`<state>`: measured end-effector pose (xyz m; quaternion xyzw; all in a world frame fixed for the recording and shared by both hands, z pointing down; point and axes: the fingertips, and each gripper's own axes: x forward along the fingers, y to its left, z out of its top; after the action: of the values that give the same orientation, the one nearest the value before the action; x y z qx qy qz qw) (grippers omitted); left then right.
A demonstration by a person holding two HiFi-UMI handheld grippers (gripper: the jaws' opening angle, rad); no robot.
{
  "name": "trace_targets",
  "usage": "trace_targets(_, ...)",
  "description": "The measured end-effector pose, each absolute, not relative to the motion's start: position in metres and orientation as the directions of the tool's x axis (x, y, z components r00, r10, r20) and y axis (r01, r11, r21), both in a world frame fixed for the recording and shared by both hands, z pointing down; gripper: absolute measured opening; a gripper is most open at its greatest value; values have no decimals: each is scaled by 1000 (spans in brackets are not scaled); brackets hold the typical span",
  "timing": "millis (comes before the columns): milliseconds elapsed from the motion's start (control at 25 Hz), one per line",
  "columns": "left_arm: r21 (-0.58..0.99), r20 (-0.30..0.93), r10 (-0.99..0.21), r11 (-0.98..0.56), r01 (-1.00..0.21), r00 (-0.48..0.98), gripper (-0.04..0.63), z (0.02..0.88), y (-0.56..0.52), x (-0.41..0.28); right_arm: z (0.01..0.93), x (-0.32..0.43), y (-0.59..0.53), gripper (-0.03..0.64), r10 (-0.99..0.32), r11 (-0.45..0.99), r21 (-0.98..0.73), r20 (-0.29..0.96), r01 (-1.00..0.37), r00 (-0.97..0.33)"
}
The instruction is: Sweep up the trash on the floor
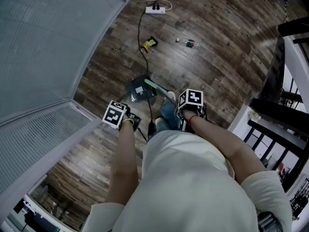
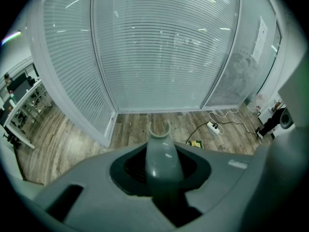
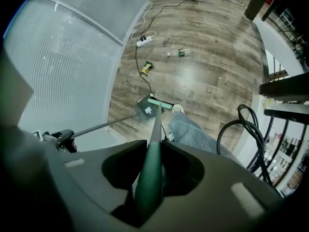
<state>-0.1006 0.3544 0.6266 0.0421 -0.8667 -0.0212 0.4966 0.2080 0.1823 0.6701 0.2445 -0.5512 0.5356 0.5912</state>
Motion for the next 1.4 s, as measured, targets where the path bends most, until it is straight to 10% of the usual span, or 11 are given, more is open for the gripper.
trace_targets(1400,183,850,-151,983,13,-505,89,609,340,-108,628,200,138,98,344,345,-403,895,-848,-285)
